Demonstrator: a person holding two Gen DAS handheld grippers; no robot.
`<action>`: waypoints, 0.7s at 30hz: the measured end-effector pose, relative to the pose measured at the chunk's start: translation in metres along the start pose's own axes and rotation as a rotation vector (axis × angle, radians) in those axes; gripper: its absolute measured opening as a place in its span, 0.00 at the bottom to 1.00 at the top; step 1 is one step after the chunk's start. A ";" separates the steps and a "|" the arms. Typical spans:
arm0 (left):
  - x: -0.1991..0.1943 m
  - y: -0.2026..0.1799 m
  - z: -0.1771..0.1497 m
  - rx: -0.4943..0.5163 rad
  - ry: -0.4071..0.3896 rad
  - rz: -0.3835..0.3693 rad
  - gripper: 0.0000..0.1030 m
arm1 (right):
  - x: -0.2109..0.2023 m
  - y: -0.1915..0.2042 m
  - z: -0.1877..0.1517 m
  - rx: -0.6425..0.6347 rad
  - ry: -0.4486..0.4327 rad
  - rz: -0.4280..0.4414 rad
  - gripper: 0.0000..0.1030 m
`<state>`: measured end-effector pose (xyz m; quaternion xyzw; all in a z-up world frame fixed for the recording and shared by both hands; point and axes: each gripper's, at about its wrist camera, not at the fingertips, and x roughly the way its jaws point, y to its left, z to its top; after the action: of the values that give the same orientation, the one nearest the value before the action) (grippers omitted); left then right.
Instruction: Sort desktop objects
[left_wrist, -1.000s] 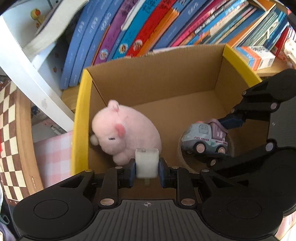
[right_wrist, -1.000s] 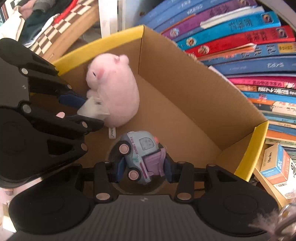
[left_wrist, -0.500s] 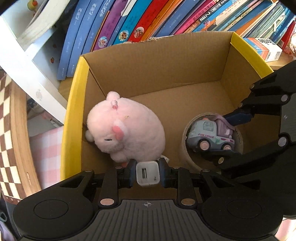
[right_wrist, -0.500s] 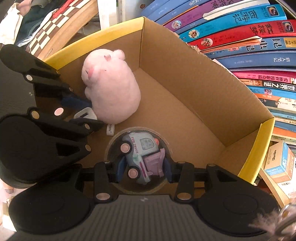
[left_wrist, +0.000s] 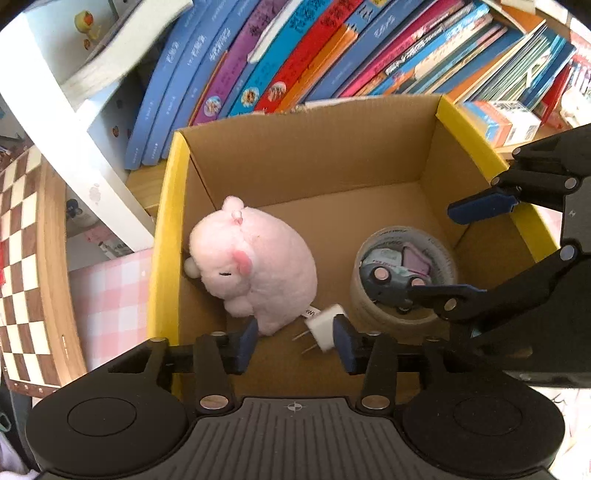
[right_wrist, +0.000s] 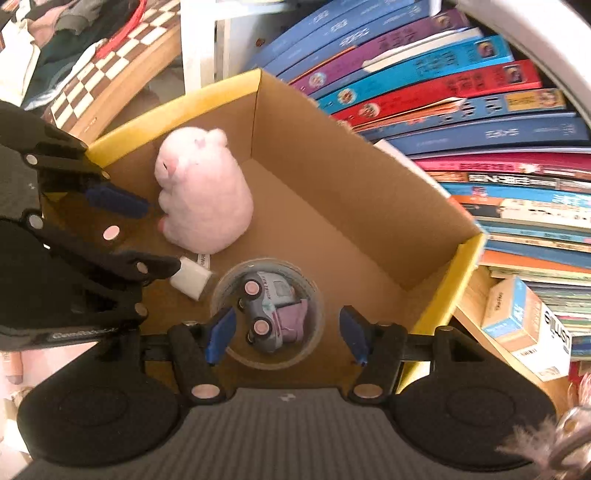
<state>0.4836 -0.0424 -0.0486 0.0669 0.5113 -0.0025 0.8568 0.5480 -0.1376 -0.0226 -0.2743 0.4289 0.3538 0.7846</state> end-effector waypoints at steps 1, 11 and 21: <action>-0.005 0.000 -0.001 -0.001 -0.009 0.017 0.63 | -0.005 -0.002 0.000 0.007 -0.005 -0.005 0.61; -0.047 -0.006 -0.013 0.035 -0.144 0.026 0.78 | -0.054 0.014 -0.011 0.044 -0.110 -0.071 0.76; -0.093 -0.004 -0.041 0.018 -0.240 0.003 0.80 | -0.108 0.038 -0.034 0.119 -0.190 -0.126 0.79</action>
<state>0.4032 -0.0471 0.0129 0.0749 0.4049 -0.0138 0.9112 0.4602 -0.1743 0.0502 -0.2190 0.3549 0.3019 0.8573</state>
